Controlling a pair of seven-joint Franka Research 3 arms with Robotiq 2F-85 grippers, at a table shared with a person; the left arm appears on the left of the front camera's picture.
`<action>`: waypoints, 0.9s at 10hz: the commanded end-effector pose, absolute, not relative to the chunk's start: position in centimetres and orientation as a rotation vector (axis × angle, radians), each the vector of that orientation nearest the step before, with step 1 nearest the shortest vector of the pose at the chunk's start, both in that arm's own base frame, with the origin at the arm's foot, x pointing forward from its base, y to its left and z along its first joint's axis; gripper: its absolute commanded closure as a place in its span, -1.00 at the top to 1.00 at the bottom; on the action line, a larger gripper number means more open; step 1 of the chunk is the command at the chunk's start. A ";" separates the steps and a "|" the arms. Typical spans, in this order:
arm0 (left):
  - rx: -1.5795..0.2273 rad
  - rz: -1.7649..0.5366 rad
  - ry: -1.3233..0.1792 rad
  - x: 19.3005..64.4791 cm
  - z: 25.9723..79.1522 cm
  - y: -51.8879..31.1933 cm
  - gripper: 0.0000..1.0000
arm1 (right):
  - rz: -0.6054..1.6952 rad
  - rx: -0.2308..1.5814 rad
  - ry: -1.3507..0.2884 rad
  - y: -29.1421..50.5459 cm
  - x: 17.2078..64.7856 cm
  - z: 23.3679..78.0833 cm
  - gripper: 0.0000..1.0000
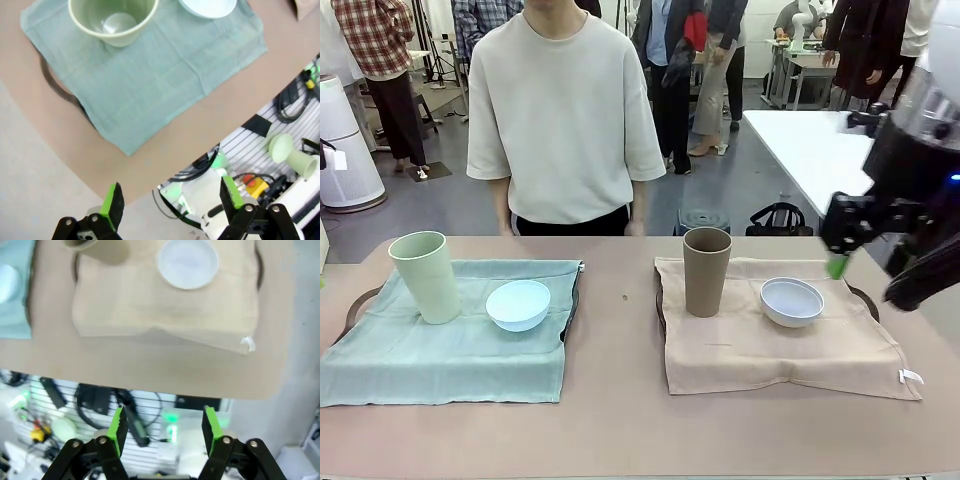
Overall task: Set up a tray with a mat and arrange the tableware.
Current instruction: Place the Picnic Bowl and Reusable plastic cup back onto the Handle tray in front of the human's position.
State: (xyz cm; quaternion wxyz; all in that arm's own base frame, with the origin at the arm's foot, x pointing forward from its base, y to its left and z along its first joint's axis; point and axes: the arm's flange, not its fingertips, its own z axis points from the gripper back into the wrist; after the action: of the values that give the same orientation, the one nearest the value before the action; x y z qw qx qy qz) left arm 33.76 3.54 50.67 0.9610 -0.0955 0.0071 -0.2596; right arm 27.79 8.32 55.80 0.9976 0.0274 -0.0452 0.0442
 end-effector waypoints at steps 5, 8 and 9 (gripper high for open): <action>-0.485 -0.240 0.063 36.3 51.3 7.5 1.00 | 0.197 0.564 -0.170 -8.6 26.0 57.3 0.54; -0.754 -0.143 -0.042 36.7 53.3 11.8 1.00 | -0.160 0.790 -0.209 -15.0 21.8 55.2 0.54; -0.810 -0.134 -0.087 36.4 53.6 13.5 1.00 | -0.251 0.847 -0.198 -16.3 20.6 54.5 0.54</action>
State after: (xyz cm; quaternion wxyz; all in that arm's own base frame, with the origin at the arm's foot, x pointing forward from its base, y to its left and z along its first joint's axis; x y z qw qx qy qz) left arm 35.90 12.47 53.51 0.9296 -0.3634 -0.0214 -0.0586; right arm 20.84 -16.76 55.37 0.9183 0.3780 -0.0930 -0.0727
